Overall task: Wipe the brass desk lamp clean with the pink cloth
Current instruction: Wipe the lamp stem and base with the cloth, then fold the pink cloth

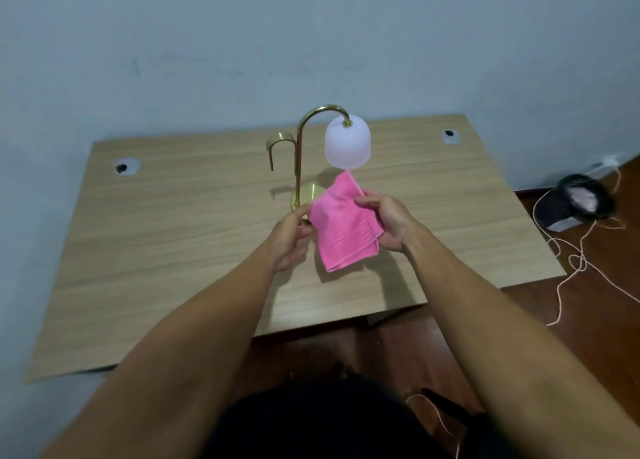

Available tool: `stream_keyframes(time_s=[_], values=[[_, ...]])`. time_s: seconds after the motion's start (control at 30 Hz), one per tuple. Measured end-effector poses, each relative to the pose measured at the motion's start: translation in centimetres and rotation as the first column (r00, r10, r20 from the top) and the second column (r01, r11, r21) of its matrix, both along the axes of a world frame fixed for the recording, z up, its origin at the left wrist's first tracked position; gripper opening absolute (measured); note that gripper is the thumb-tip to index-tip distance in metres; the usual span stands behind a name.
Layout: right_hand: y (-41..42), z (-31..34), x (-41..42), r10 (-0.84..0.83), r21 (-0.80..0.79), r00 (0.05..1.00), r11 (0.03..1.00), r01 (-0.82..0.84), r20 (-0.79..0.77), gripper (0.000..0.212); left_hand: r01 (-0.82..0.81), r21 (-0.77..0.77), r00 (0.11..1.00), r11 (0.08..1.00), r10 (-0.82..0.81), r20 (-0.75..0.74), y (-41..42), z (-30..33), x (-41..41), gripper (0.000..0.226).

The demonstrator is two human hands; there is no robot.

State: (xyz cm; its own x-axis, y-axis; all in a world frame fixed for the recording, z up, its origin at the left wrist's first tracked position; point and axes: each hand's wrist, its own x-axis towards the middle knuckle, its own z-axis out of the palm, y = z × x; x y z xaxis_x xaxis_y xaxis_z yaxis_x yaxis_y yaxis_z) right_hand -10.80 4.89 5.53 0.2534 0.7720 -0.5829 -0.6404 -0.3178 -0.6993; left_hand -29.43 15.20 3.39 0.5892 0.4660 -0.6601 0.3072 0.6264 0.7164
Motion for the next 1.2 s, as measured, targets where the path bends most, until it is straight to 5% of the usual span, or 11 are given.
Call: stream_keyframes(time_s=[0.2, 0.63, 0.87, 1.2], values=[[-1.7, 0.7, -0.4, -0.067, 0.033, 0.995, 0.997, 0.069, -0.068, 0.033, -0.106, -0.167, 0.986, 0.980, 0.125, 0.109, -2.3, 0.8, 0.7, 0.026], [-7.8, -1.2, 8.4, -0.103, -0.123, 0.963, 0.983, 0.137, 0.250, 0.034, -0.065, 0.143, 0.998, 0.988, 0.066, -0.004, -7.2, 1.0, 10.0, 0.009], [-11.5, -3.2, 16.3, -0.012, -0.187, 0.927, 0.978, 0.088, 0.374, 0.030, 0.033, 0.154, 0.999, 0.988, -0.026, -0.048, -11.3, 0.1, 17.4, 0.056], [-14.5, -7.3, 23.9, 0.210, -0.313, 0.804, 0.949, -0.032, 0.556, 0.005, 0.062, 0.180, 0.989, 0.982, -0.035, -0.147, -14.4, -3.7, 24.4, 0.064]])
